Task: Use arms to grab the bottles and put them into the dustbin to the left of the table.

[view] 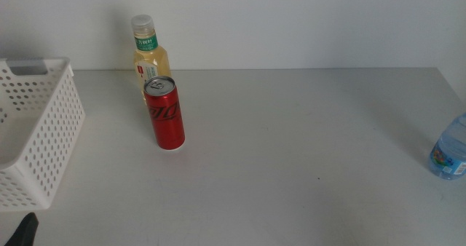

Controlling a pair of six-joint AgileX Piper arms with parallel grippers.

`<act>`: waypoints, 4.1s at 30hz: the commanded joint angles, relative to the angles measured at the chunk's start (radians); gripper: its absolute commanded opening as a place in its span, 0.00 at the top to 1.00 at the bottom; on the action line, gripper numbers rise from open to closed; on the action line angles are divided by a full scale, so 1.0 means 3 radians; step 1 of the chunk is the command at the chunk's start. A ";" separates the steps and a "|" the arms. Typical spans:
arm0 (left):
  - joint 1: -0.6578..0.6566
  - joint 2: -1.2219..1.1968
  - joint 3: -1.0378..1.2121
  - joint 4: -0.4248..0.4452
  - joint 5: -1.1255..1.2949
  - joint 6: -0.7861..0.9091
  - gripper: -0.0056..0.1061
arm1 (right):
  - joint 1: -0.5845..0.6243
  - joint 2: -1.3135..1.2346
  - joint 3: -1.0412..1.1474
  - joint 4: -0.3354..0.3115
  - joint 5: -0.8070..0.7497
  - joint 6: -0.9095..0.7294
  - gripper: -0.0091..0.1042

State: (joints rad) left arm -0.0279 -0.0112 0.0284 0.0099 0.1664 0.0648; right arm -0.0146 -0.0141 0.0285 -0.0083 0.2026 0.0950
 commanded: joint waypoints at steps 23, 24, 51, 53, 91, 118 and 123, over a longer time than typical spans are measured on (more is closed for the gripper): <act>-0.1005 0.2640 0.0010 -0.0212 -0.2734 -0.0049 0.11 | -0.0021 -0.0071 -0.0032 -0.0043 -0.0275 -0.0020 0.09; -0.1036 0.2796 0.0010 -0.0237 -0.2853 -0.0049 0.11 | -0.0021 -0.0071 -0.0032 -0.0043 -0.0275 -0.0020 0.09; -0.1092 0.4251 0.0007 -0.0353 -0.4610 -0.0052 0.11 | -0.0021 -0.0071 -0.0032 -0.0043 -0.0275 -0.0019 0.09; -0.1092 0.4324 -0.0203 -0.0461 -0.4556 -0.0037 0.11 | -0.0021 -0.0071 -0.0032 -0.0043 -0.0275 -0.0019 0.09; -0.1064 0.6213 -0.2127 -0.0341 -0.4429 -0.0163 0.11 | -0.0021 -0.0071 -0.0032 -0.0043 -0.0275 -0.0019 0.09; -0.1064 0.6594 -0.2565 -0.0484 -0.4427 -0.0033 0.27 | -0.0021 -0.0071 -0.0032 -0.0043 -0.0275 -0.0019 0.09; -0.1064 0.6594 -0.2546 -0.0487 -0.4431 -0.0027 0.53 | -0.0021 -0.0071 -0.0032 -0.0043 -0.0275 -0.0019 0.09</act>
State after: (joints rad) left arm -0.3484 2.0143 -0.7205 -0.1283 -1.0837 0.0582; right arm -0.0146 -0.0141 0.0285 -0.0083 0.2015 0.0950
